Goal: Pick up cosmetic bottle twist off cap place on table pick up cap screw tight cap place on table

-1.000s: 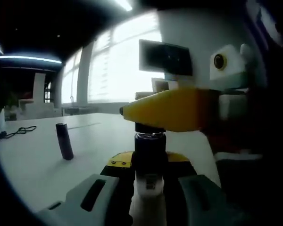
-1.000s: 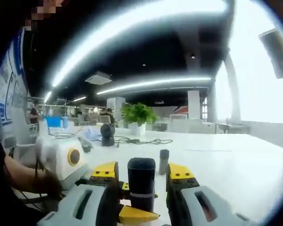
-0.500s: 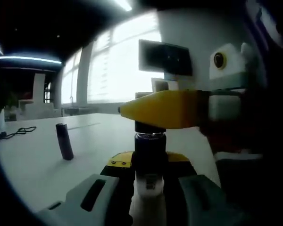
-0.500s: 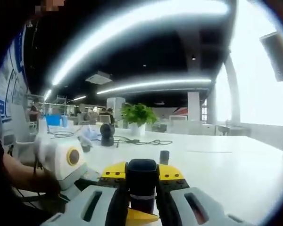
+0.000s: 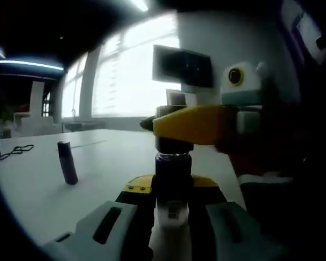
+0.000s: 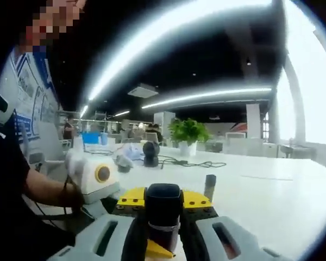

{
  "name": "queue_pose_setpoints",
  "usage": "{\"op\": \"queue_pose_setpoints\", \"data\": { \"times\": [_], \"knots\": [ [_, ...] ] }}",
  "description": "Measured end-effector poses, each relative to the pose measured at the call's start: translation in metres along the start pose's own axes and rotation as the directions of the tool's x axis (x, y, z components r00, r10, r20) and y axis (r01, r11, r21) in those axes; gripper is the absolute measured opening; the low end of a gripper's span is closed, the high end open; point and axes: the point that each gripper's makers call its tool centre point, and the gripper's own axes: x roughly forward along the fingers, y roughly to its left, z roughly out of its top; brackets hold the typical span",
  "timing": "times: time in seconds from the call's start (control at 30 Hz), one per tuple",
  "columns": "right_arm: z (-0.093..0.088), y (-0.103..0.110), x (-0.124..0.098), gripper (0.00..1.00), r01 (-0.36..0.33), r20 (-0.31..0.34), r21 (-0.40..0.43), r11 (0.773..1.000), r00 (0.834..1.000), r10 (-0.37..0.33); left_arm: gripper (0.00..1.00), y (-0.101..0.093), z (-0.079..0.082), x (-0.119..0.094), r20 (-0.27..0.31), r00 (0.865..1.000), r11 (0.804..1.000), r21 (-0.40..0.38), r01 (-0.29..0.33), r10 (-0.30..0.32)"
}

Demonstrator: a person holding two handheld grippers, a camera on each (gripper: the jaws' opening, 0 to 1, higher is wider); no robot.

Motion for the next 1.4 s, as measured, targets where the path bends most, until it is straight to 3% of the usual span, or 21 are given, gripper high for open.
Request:
{"op": "queue_pose_setpoints", "data": {
  "times": [0.37,0.63,0.87,1.13,1.4],
  "knots": [
    [0.002,0.014,0.001,0.16,-0.122,0.011,-0.03,0.992,0.992,0.122,0.13,-0.004,0.001,-0.004,0.012,0.997,0.997,0.023,0.072,-0.073],
    [0.005,0.02,0.0,0.16,-0.253,0.042,-0.037,0.967,0.966,0.255,0.13,-0.006,0.002,-0.005,0.019,0.996,0.996,0.04,0.085,-0.086],
    [0.003,0.027,-0.001,0.16,-0.429,0.036,-0.039,0.902,0.902,0.43,0.13,-0.007,0.002,-0.004,0.021,0.996,0.995,0.041,0.089,-0.09],
    [0.004,0.029,-0.002,0.16,-0.502,0.04,-0.023,0.864,0.863,0.503,0.13,-0.007,0.002,-0.004,0.021,0.996,0.995,0.038,0.089,-0.09],
    [0.005,0.035,-0.006,0.16,-0.598,0.013,-0.043,0.8,0.8,0.599,0.13,-0.008,0.002,-0.004,0.024,0.995,0.994,0.048,0.096,-0.098]
  ]
}}
